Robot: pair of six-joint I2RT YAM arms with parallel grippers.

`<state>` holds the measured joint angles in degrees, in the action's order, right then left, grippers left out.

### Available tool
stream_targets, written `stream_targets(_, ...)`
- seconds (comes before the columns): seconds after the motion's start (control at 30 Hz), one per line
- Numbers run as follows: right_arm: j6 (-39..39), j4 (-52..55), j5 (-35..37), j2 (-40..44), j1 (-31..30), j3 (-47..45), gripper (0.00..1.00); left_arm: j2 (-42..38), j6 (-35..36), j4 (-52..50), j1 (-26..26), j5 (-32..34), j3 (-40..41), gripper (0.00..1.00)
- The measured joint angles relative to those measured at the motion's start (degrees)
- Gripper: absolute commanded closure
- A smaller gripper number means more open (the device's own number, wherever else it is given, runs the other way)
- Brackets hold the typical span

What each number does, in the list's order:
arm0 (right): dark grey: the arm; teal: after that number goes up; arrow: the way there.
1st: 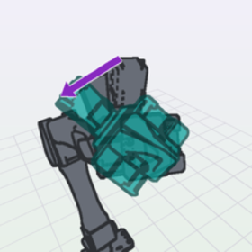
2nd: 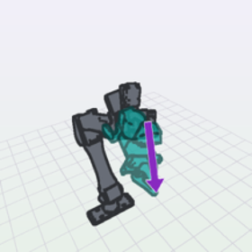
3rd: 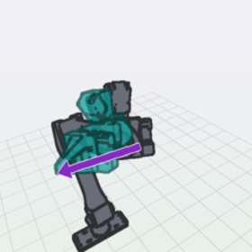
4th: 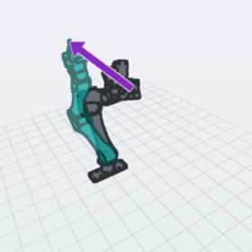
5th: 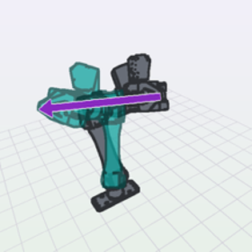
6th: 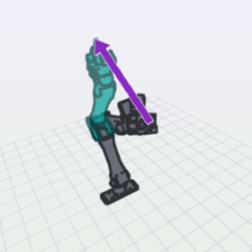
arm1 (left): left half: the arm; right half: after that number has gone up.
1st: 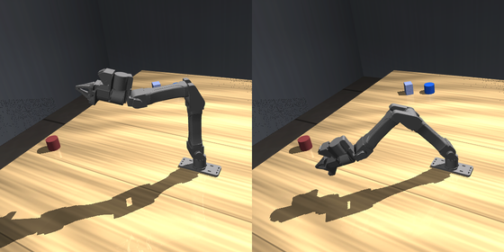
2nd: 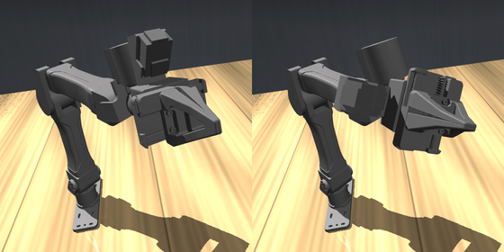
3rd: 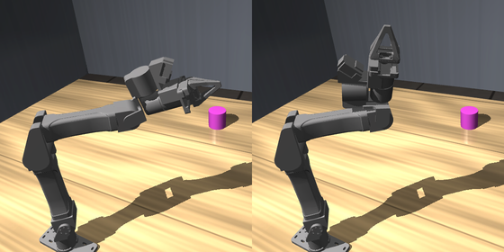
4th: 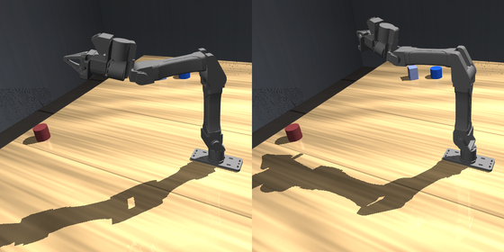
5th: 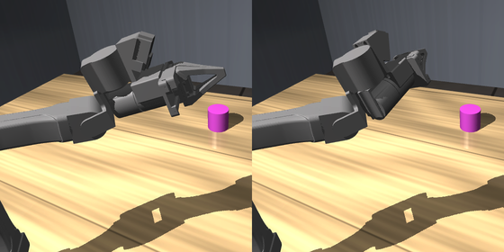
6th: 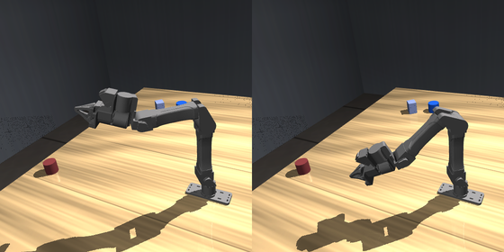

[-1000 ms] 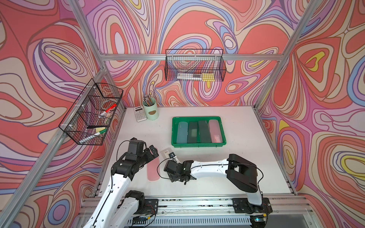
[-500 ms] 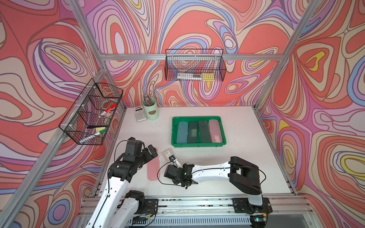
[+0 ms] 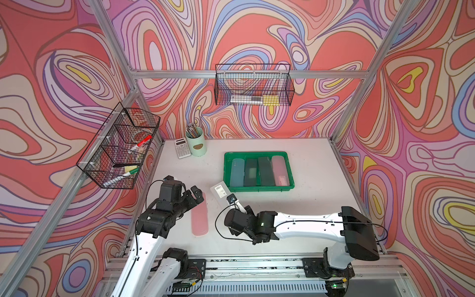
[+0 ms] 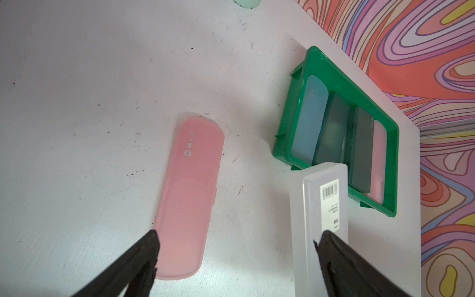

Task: Put the pencil case into the storage box
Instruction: Pick up the pencil case from the center of the board, then place the pencil case at the storage box.

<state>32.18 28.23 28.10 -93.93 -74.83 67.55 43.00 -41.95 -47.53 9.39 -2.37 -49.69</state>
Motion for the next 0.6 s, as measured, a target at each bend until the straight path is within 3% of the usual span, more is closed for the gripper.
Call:
stream_targets(0.27, 1.6, 4.4, 5.7, 3.6, 1.1, 1.2, 0.47, 5.9, 0.2, 2.0, 0.0, -2.6, -3.2, 0.01)
stream_targets(0.6, 4.4, 7.5, 4.0, 3.0, 15.0, 7.5, 0.48, 19.3, 2.4, 8.1, 1.2, -8.1, -13.0, 0.01)
